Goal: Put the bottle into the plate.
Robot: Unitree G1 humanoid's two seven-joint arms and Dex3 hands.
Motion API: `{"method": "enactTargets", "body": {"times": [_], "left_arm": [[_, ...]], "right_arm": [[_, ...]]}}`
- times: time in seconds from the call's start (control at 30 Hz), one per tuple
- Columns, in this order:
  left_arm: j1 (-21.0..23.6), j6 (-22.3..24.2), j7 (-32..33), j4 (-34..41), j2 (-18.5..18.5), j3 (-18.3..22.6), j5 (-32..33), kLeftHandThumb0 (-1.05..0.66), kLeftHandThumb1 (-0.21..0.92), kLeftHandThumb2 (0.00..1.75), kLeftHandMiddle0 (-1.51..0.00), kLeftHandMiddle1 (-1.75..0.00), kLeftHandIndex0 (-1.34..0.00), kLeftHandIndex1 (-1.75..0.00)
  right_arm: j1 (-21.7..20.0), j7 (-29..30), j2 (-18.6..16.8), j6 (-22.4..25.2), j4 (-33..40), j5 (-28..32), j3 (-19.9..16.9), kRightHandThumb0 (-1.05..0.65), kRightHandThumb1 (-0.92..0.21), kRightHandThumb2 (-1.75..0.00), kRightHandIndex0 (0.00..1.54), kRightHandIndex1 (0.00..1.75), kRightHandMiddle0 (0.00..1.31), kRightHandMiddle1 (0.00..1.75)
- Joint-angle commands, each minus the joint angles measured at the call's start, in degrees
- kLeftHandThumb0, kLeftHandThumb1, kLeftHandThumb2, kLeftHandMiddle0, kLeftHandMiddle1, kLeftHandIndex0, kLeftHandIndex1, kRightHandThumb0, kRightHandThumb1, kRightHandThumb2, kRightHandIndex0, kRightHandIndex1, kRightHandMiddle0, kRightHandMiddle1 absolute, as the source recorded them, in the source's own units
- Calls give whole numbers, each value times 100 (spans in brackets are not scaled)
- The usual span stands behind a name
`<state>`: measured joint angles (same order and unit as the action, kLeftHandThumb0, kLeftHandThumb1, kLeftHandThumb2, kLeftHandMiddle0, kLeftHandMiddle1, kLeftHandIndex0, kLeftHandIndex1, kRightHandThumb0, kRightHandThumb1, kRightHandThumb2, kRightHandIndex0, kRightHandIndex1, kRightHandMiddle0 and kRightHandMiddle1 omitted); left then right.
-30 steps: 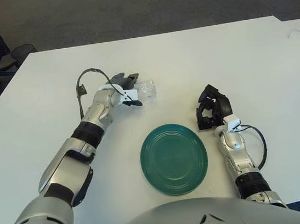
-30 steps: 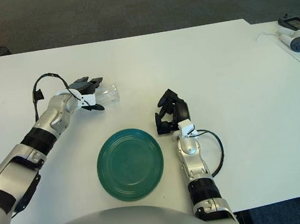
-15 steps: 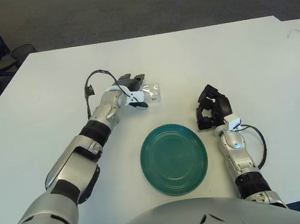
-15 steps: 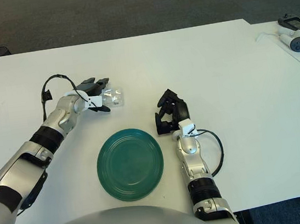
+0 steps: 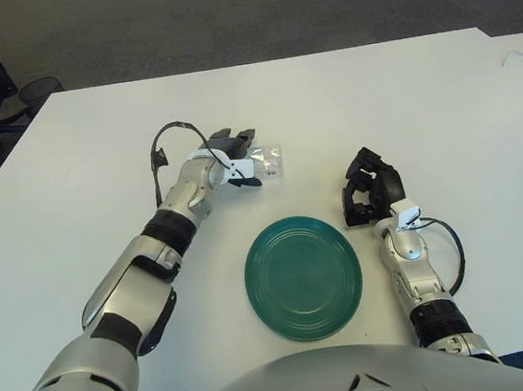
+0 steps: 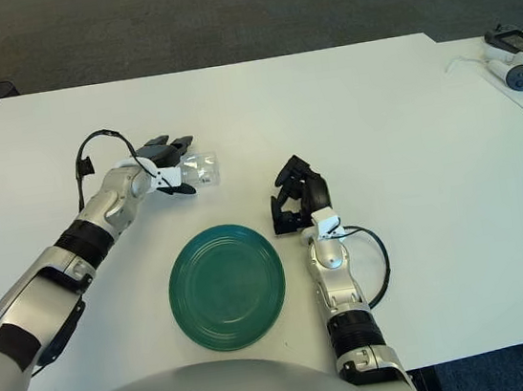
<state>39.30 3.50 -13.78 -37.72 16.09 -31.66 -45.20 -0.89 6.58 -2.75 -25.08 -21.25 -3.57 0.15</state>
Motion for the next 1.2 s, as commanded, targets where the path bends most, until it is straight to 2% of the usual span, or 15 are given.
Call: {"method": "enactTargets", "body": {"times": [0.0, 0.23, 0.27, 0.33, 0.4, 0.43, 0.5, 0.53, 0.57, 0.63, 0.7, 0.8, 0.87, 0.97, 1.17], "left_arm": [[-201, -205, 439, -378, -225, -79, 70, -105, 92, 27, 0, 0, 0, 0], [-247, -1365, 1587, -1180, -349, -139, 192, -105, 92, 26, -2, -1, -3, -2], [-230, -1542, 1719, -1300, -351, -172, 180, -105, 92, 25, -5, -6, -2, -20], [-176, -1912, 1909, -1514, -325, -255, 136, -105, 92, 23, -4, -39, -1, -69], [-112, -2243, 2005, -1731, -276, -364, 68, -102, 91, 20, -8, -82, -1, -123], [-90, -2376, 2059, -1854, -260, -417, 33, -100, 90, 20, -11, -95, -1, -141], [-56, -2615, 2194, -2125, -234, -524, -37, -95, 88, 19, -17, -109, -6, -157], [-44, -2721, 2262, -2253, -222, -574, -71, -90, 87, 19, -21, -113, -11, -161], [-15, -2847, 2317, -2368, -202, -640, -115, -82, 79, 31, -27, -120, -18, -166], [38, -3018, 2408, -2518, -176, -732, -169, -61, 56, 78, -36, -134, -44, -164], [58, -3112, 2597, -2616, -156, -844, -261, -54, 47, 96, -40, -142, -53, -163], [23, -3097, 3059, -2704, -140, -1057, -496, -18, 27, 127, -56, -164, -61, -159], [-45, -2989, 3454, -2731, -130, -1210, -679, -10, 20, 137, -63, -169, -66, -155], [-104, -2861, 3897, -2783, -124, -1375, -844, -4, 10, 152, -70, -173, -66, -166], [-100, -2793, 4504, -2870, -73, -1600, -1024, -1, 5, 161, -81, -169, -61, -174]], "right_arm": [[265, -25, -117, 234, -309, 20, 55, 0, 9, -175, 93, 166, 70, 175], [279, -77, -139, 198, -311, 67, 60, 0, 9, -175, 93, 166, 70, 175], [278, -76, -147, 195, -311, 68, 59, 0, 9, -175, 93, 166, 70, 175], [280, -51, -154, 199, -308, 49, 52, 0, 9, -175, 93, 166, 70, 175], [284, 11, -160, 205, -305, -13, 54, 0, 9, -175, 93, 167, 70, 175], [284, 43, -158, 207, -308, -46, 55, 0, 9, -175, 92, 167, 70, 175], [287, 118, -155, 218, -308, -110, 58, 0, 8, -175, 92, 168, 70, 175], [289, 156, -154, 226, -306, -141, 60, 0, 8, -175, 91, 168, 70, 175], [293, 188, -145, 253, -297, -171, 64, 0, 8, -175, 91, 169, 69, 175], [302, 219, -138, 293, -275, -204, 74, 0, 8, -175, 91, 170, 69, 175], [316, 222, -143, 337, -240, -206, 78, 0, 8, -175, 90, 170, 69, 175], [340, 203, -141, 398, -195, -177, 70, 0, 7, -175, 90, 170, 69, 175], [355, 186, -133, 409, -194, -162, 66, 0, 7, -175, 90, 171, 69, 175], [368, 177, -128, 412, -206, -154, 65, 0, 7, -174, 89, 171, 69, 175], [368, 165, -129, 440, -201, -132, 53, 0, 5, -173, 87, 173, 68, 175]]}}
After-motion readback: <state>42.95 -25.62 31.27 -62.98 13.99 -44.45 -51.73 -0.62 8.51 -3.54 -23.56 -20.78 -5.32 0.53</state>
